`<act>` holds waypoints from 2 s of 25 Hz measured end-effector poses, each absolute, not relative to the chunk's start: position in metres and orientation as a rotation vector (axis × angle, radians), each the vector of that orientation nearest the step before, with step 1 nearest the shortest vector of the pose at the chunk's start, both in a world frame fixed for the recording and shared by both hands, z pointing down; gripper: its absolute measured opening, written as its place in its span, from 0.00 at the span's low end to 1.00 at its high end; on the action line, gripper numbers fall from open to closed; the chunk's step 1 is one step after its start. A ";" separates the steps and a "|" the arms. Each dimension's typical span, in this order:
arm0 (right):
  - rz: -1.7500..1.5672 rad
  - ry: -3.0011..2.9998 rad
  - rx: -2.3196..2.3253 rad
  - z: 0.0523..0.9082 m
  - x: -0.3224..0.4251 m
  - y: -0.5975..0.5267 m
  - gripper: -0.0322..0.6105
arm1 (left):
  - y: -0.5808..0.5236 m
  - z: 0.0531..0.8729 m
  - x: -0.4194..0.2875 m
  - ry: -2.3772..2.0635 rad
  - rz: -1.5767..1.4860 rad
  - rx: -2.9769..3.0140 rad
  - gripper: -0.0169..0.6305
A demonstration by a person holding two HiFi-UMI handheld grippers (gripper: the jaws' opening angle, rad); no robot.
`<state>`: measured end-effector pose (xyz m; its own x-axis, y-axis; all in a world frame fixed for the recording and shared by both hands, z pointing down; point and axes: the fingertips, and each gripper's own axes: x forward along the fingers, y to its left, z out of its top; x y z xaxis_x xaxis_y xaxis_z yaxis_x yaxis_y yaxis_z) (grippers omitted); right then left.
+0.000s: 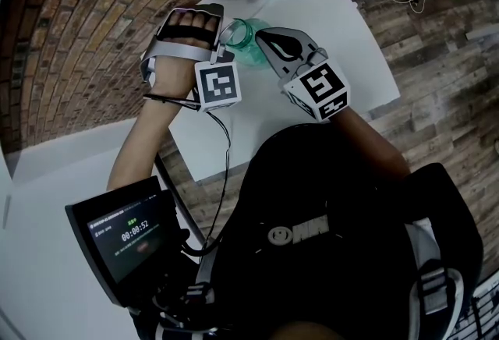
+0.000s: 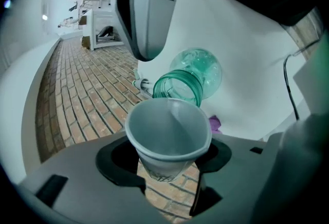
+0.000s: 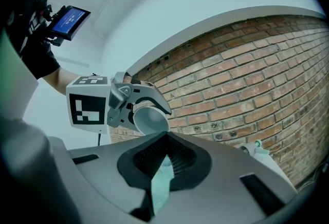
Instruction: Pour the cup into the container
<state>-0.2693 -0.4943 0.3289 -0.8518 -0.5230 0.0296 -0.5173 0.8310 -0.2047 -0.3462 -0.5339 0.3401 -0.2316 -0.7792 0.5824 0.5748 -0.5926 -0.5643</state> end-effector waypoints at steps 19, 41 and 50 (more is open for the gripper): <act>-0.308 3.040 -0.879 0.336 -0.278 -0.482 0.04 | -0.510 0.326 -0.396 1.241 -1.622 -1.999 0.47; -0.420 3.372 -0.775 0.397 -0.348 -0.399 0.04 | -0.381 0.437 -0.455 2.105 -0.550 -2.426 0.47; -0.540 3.445 -0.856 0.437 -0.338 -0.383 0.04 | -0.374 0.509 -0.440 2.095 -0.622 -2.586 0.47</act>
<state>-0.3377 -0.3825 0.4366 -0.7930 -0.3695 0.4844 -0.4999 0.8491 -0.1707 -0.4400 -0.3745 0.5087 0.1792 -0.8867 0.4262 -0.9756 -0.2160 -0.0392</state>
